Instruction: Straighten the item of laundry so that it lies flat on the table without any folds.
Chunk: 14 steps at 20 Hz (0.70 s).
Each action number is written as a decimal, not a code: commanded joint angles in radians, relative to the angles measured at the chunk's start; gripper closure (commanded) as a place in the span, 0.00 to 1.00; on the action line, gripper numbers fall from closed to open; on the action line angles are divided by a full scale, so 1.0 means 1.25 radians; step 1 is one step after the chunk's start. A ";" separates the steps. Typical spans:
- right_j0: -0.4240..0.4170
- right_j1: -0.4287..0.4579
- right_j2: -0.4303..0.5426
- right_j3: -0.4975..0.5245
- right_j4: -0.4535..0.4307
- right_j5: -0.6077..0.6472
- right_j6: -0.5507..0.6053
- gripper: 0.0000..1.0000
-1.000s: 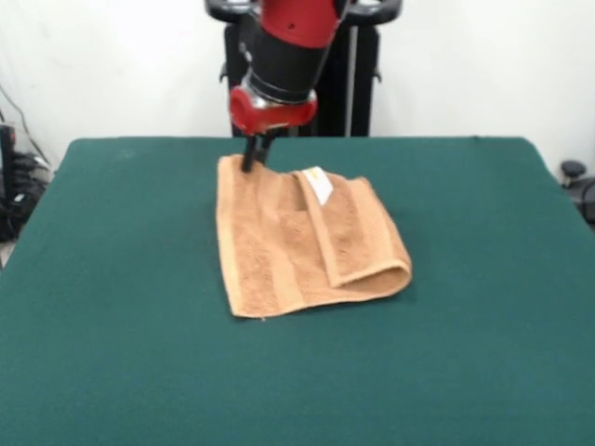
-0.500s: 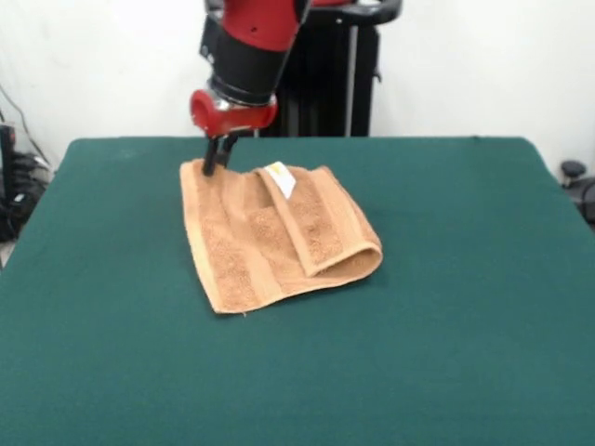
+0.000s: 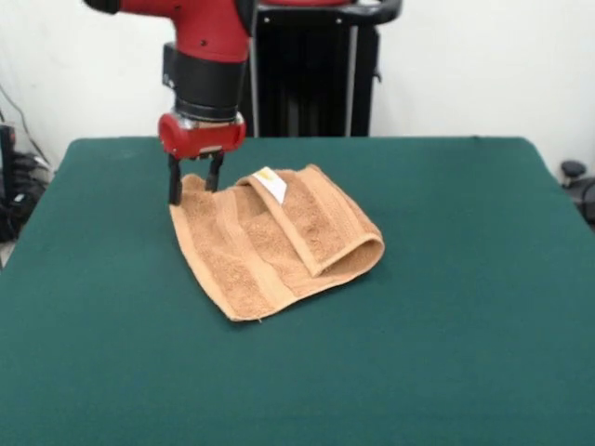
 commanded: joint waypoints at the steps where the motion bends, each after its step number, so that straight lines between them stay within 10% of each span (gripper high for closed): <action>1: -0.037 0.031 0.189 0.063 -0.005 -0.074 -0.032 0.00; 14: -0.130 -0.057 0.386 0.171 0.216 0.110 -0.076 0.00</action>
